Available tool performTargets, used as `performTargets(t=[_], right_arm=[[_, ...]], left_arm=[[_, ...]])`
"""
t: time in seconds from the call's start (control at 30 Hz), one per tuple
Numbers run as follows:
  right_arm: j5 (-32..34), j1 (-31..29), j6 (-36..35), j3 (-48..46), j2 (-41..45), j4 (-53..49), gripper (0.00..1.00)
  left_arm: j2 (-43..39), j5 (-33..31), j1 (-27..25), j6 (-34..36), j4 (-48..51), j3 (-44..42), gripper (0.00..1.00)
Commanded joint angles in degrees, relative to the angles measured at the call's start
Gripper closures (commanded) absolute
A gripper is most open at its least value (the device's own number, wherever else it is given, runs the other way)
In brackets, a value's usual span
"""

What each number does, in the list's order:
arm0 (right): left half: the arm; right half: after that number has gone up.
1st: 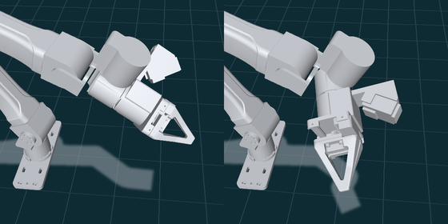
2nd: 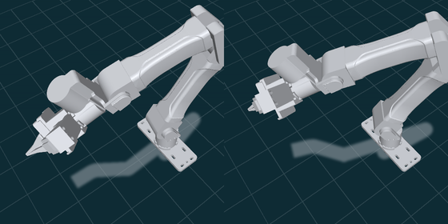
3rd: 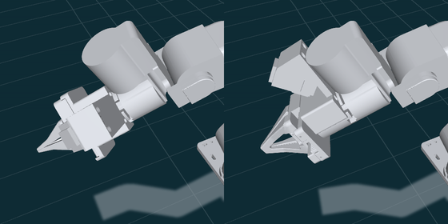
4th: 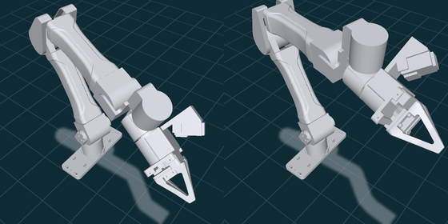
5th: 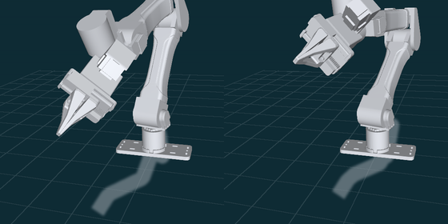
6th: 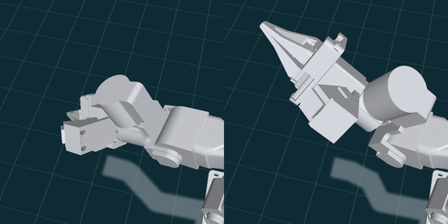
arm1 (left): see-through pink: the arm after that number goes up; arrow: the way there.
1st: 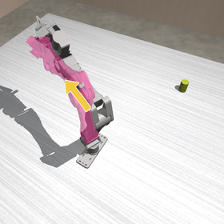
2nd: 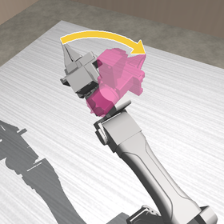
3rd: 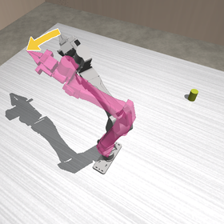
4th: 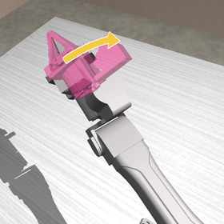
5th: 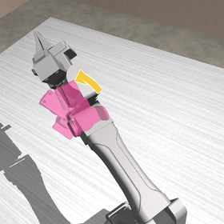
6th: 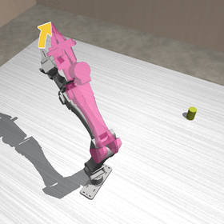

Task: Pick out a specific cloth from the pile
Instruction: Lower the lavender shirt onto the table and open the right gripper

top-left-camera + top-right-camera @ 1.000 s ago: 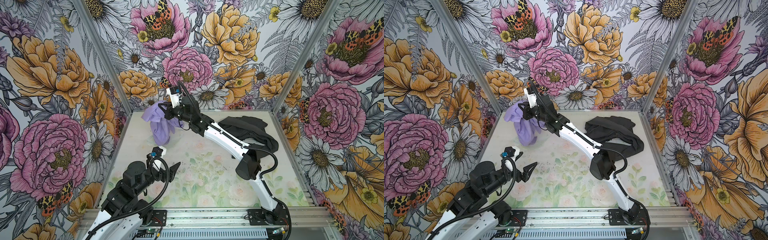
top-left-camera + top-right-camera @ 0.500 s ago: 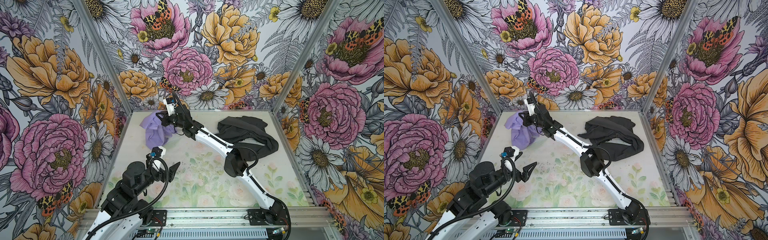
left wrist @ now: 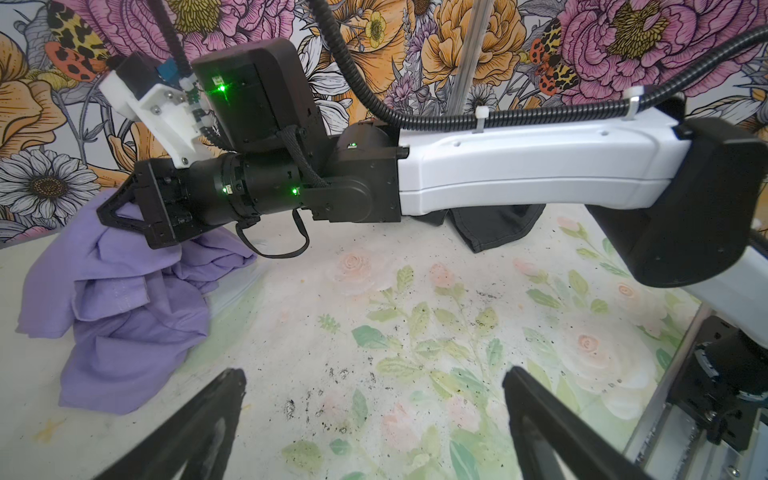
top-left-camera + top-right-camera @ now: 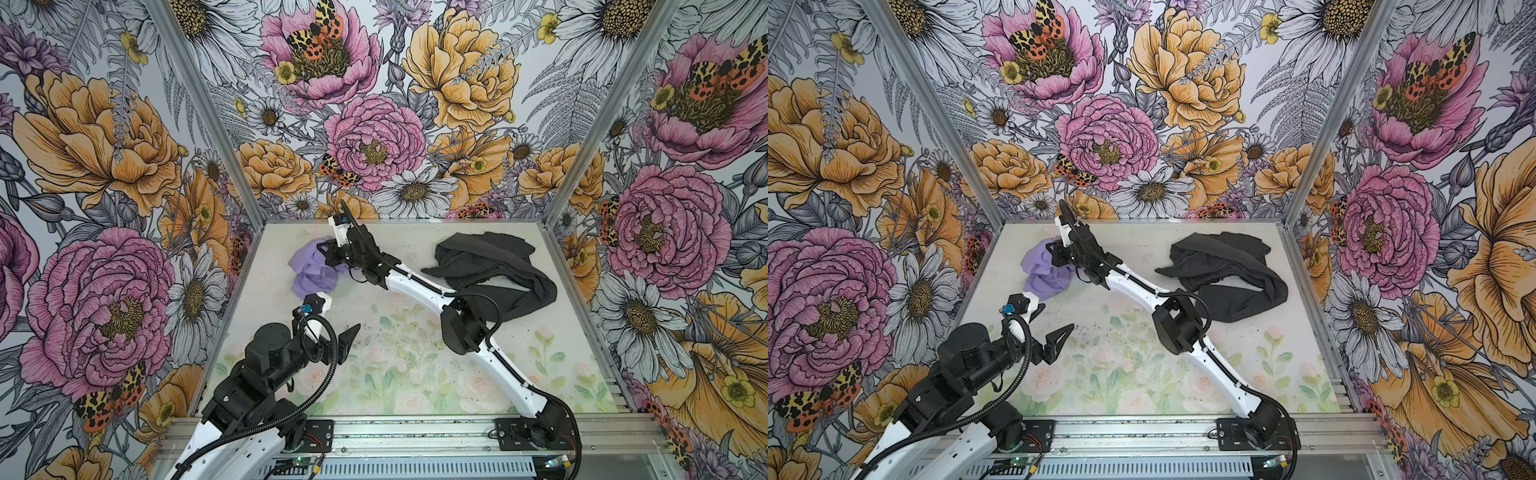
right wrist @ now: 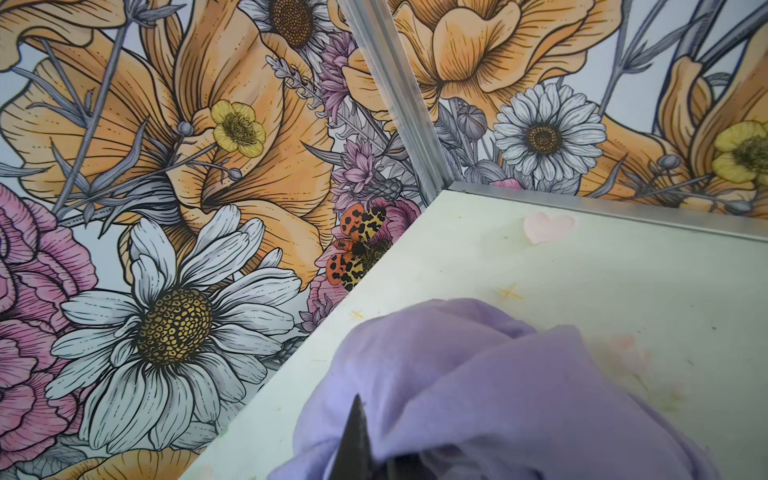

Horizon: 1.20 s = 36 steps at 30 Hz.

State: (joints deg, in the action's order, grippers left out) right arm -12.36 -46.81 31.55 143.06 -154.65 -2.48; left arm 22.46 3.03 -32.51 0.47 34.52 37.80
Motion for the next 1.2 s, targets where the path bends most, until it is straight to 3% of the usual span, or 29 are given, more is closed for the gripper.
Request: performTargets(t=[0.0, 0.3, 0.9, 1.17], right_arm=[[4.6, -0.3, 1.6, -3.3, 0.0, -1.8, 1.0], [5.8, -1.7, 5.4, -12.3, 0.0, -2.3, 1.0], [6.8, -3.5, 10.0, -14.3, -2.2, -10.1, 1.0], [3.7, -3.5, 10.6, -15.1, 0.1, -10.4, 0.85]], left_arm=[[-0.8, -0.6, -0.2, 0.9, -0.3, 0.0, 0.01], [-1.2, -1.1, -0.2, 0.9, -0.2, -0.1, 0.01], [-1.6, -1.6, -0.2, 0.8, -0.2, -0.1, 0.01], [-2.1, -2.0, -0.2, 0.8, -0.2, -0.1, 0.01]])
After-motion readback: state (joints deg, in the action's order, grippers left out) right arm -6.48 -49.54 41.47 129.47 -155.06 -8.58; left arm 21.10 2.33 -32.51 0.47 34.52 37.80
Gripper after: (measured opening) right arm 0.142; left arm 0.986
